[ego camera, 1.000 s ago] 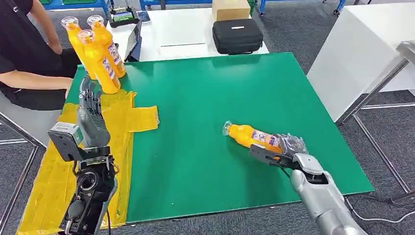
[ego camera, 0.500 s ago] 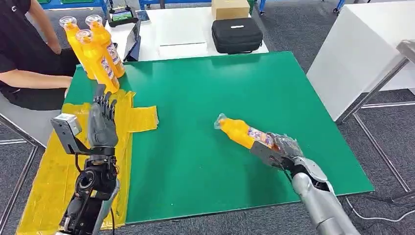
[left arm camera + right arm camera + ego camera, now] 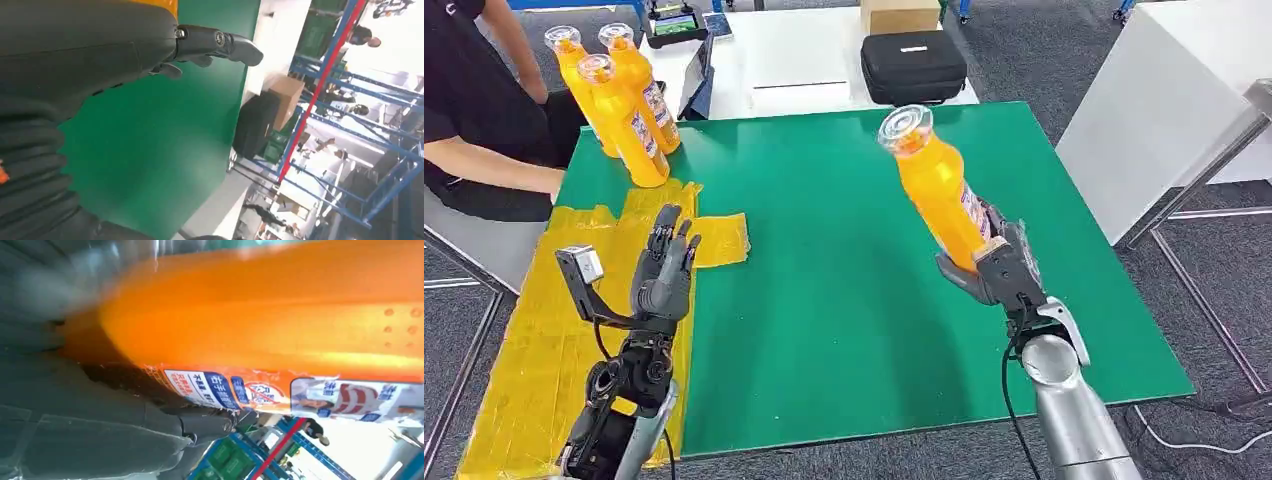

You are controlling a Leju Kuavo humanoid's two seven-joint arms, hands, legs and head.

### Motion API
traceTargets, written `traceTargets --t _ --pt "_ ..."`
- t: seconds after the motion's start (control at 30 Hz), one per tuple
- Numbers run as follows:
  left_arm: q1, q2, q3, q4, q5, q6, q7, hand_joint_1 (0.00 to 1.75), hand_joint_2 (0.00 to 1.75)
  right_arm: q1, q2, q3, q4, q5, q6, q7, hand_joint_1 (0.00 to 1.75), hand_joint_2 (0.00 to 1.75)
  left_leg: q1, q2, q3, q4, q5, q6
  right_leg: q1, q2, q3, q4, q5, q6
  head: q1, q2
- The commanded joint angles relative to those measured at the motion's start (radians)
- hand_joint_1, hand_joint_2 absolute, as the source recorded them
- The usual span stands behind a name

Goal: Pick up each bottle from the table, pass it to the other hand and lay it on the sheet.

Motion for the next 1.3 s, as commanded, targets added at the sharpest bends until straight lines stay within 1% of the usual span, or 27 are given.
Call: traceTargets --t 0.03,0.07,0.1,0.17,0.2,0.37,0.4,0.43,0.47,0.5,0.53,0.57,0.63,0.7,0.77,0.8,0.83,0.87,0.93,0.97,1.0,1.03,1.1,1.13,1.2,1.23,1.3 --pt "-0.066 -0.033 -0.128 0.055 -0.001 0.018 0.004 0.0 1.75 -0.23 0.17 0.161 0.23 0.068 -0.036 0.086 1.75 1.75 0.0 0.007 0.002 0.001 -0.002 -0.002 0.0 0.004 0.0 0.001 0.0 -0.001 0.0 0.0" --pt "-0.071 -0.036 -0.141 0.052 -0.004 0.022 0.006 0.0 1.75 -0.255 0.188 0.179 0.281 0.089 -0.044 0.098 1.75 1.75 0.001 0.009 0.004 0.001 -0.003 -0.003 0.001 0.006 0.001 0.001 0.0 -0.002 0.0 0.0" --pt "-0.075 -0.041 -0.154 0.047 -0.005 0.024 0.006 0.0 1.75 -0.287 0.211 0.198 0.356 0.108 -0.051 0.109 1.75 1.75 0.0 0.007 0.002 0.001 -0.001 -0.002 0.001 0.004 0.0 0.0 0.001 -0.001 0.0 0.0" --pt "-0.077 -0.043 -0.161 0.044 -0.007 0.031 0.009 0.0 1.75 -0.303 0.226 0.202 0.398 0.115 -0.069 0.102 1.75 1.75 0.001 0.009 0.005 0.001 -0.002 -0.004 0.001 0.005 0.003 0.001 0.0 -0.002 0.0 0.0" --pt "-0.079 -0.042 -0.172 0.039 -0.008 0.031 0.009 0.0 1.75 -0.331 0.237 0.211 0.466 0.12 -0.06 0.107 1.75 1.75 0.001 0.007 0.004 0.001 -0.001 -0.004 0.001 0.003 0.002 0.0 0.0 -0.002 0.0 0.0" --pt "-0.079 -0.042 -0.172 0.039 -0.008 0.031 0.009 0.0 1.75 -0.331 0.237 0.211 0.466 0.12 -0.06 0.107 1.75 1.75 0.003 0.004 0.005 0.001 -0.001 -0.004 0.003 0.001 0.004 0.001 -0.002 -0.002 0.0 0.0" --pt "-0.082 -0.043 -0.178 0.038 -0.004 0.027 0.01 0.0 1.75 -0.356 0.242 0.234 0.518 0.143 -0.034 0.126 1.75 1.75 0.002 0.005 0.007 0.001 -0.002 -0.005 0.002 0.0 0.006 0.001 -0.003 -0.002 0.0 0.0" --pt "-0.086 -0.049 -0.19 0.033 0.003 0.023 0.013 0.0 1.75 -0.395 0.277 0.25 0.604 0.171 -0.047 0.135 1.75 1.75 0.002 0.003 0.005 0.001 -0.001 -0.004 0.002 0.0 0.004 0.001 -0.002 -0.001 0.0 0.0" --pt "-0.09 -0.052 -0.202 0.027 0.007 0.024 0.017 0.0 1.75 -0.424 0.308 0.252 0.672 0.173 -0.06 0.125 1.75 1.75 0.002 0.005 0.005 0.002 -0.002 -0.004 0.002 0.001 0.005 0.001 -0.003 -0.002 0.0 0.0" --pt "-0.092 -0.059 -0.214 0.019 0.009 0.027 0.019 0.0 1.75 -0.449 0.335 0.272 0.729 0.194 -0.076 0.13 1.75 1.75 0.002 0.005 0.003 0.001 -0.001 -0.004 0.002 0.003 0.001 0.002 -0.001 -0.001 0.0 0.0" --pt "-0.093 -0.063 -0.216 0.017 0.009 0.03 0.02 0.0 1.75 -0.449 0.342 0.273 0.731 0.194 -0.08 0.13 1.75 1.75 0.002 0.008 0.004 0.002 -0.002 -0.004 0.002 0.005 0.003 0.002 -0.002 -0.002 0.0 0.0" --pt "-0.093 -0.063 -0.216 0.017 0.009 0.03 0.02 0.0 1.75 -0.449 0.342 0.273 0.731 0.194 -0.08 0.13 1.75 1.75 0.002 0.005 0.001 0.001 0.0 -0.004 0.002 0.004 0.0 0.001 0.0 -0.001 0.0 0.0" --pt "-0.093 -0.063 -0.216 0.017 0.009 0.03 0.02 0.0 1.75 -0.449 0.342 0.273 0.731 0.194 -0.08 0.13 1.75 1.75 0.003 0.006 0.003 0.001 -0.001 -0.005 0.003 0.002 0.002 0.001 -0.002 -0.002 0.0 0.0" --pt "-0.091 -0.058 -0.219 0.013 0.009 0.033 0.022 0.0 1.75 -0.453 0.341 0.274 0.742 0.192 -0.083 0.126 1.75 1.75 0.002 0.002 0.002 0.001 0.0 -0.004 0.002 -0.001 0.001 0.001 -0.002 -0.002 0.0 0.0" --pt "-0.092 -0.057 -0.225 0.008 0.013 0.032 0.022 0.0 1.75 -0.457 0.346 0.294 0.751 0.204 -0.067 0.123 1.75 1.75 0.003 0.002 0.005 0.002 -0.002 -0.005 0.003 -0.001 0.005 0.001 -0.003 -0.002 0.0 0.0" --pt "-0.091 -0.06 -0.228 -0.001 0.012 0.034 0.016 0.0 1.75 -0.456 0.361 0.309 0.757 0.216 -0.064 0.129 1.75 1.75 0.002 0.001 0.002 0.001 0.0 -0.004 0.002 0.0 0.001 0.001 -0.002 -0.001 0.0 0.0" --pt "-0.092 -0.061 -0.229 -0.005 0.012 0.035 0.016 0.0 1.75 -0.455 0.369 0.32 0.76 0.226 -0.065 0.133 1.75 1.75 0.003 0.003 0.004 0.002 -0.002 -0.004 0.003 0.001 0.003 0.002 -0.003 -0.002 0.0 0.0" --pt "-0.093 -0.062 -0.231 -0.013 0.013 0.037 0.015 0.0 1.75 -0.453 0.383 0.347 0.768 0.248 -0.062 0.143 1.75 1.75 0.002 0.002 0.001 0.001 0.0 -0.004 0.002 0.001 0.0 0.001 -0.001 -0.001 0.0 0.0" --pt "-0.094 -0.063 -0.23 -0.024 0.016 0.046 0.014 0.0 1.75 -0.438 0.411 0.423 0.777 0.323 -0.084 0.173 1.75 1.75 0.003 0.005 0.004 0.002 -0.003 -0.005 0.003 0.001 0.003 0.002 -0.003 -0.002 0.0 0.0" --pt "-0.094 -0.063 -0.229 -0.027 0.018 0.05 0.014 0.0 1.75 -0.431 0.412 0.468 0.77 0.362 -0.112 0.19 1.75 1.75 0.003 0.004 0.002 0.001 -0.001 -0.004 0.002 0.002 0.001 0.001 -0.001 -0.002 0.0 0.0" --pt "-0.092 -0.062 -0.224 -0.035 0.022 0.055 0.012 0.0 1.75 -0.411 0.412 0.564 0.751 0.444 -0.156 0.235 1.75 1.75 0.003 0.004 0.003 0.001 -0.002 -0.005 0.003 0.001 0.002 0.001 -0.002 -0.002 0.0 0.0" --pt "-0.09 -0.062 -0.221 -0.043 0.022 0.057 0.011 0.0 1.75 -0.396 0.412 0.625 0.736 0.477 -0.163 0.264 1.75 1.75 0.003 0.002 0.001 0.0 0.0 -0.004 0.003 0.001 0.0 0.0 -0.001 -0.002 0.0 0.0" --pt "-0.078 -0.061 -0.216 -0.065 0.022 0.057 0.011 0.0 1.75 -0.364 0.412 0.725 0.704 0.527 -0.18 0.304 1.75 1.75 0.003 0.003 0.004 0.001 -0.002 -0.005 0.003 0.0 0.003 0.001 -0.003 -0.002 -0.001 0.0" --pt "-0.071 -0.06 -0.214 -0.074 0.022 0.057 0.011 0.0 1.75 -0.352 0.412 0.767 0.686 0.557 -0.193 0.325 1.75 1.75 0.004 0.002 0.002 0.0 -0.001 -0.005 0.003 0.0 0.001 0.0 -0.002 -0.002 0.0 0.0" --pt "-0.067 -0.061 -0.212 -0.084 0.022 0.055 0.011 0.0 1.75 -0.333 0.412 0.821 0.648 0.579 -0.195 0.337 1.75 1.75 0.004 0.003 0.005 0.001 -0.003 -0.005 0.004 -0.001 0.004 0.0 -0.004 -0.003 0.001 0.0" --pt "-0.068 -0.062 -0.209 -0.086 0.022 0.058 0.01 0.0 1.75 -0.322 0.412 0.86 0.621 0.598 -0.186 0.343 1.75 1.75 0.004 0.004 0.001 0.0 -0.001 -0.005 0.004 0.001 0.0 0.0 -0.002 -0.002 -0.002 0.0" --pt "-0.072 -0.061 -0.199 -0.087 0.022 0.066 0.008 0.0 1.75 -0.293 0.412 0.914 0.583 0.631 -0.175 0.342 1.75 1.75 0.004 0.003 0.005 0.002 -0.004 -0.006 0.004 -0.002 0.004 0.001 -0.005 -0.003 -0.003 0.0"
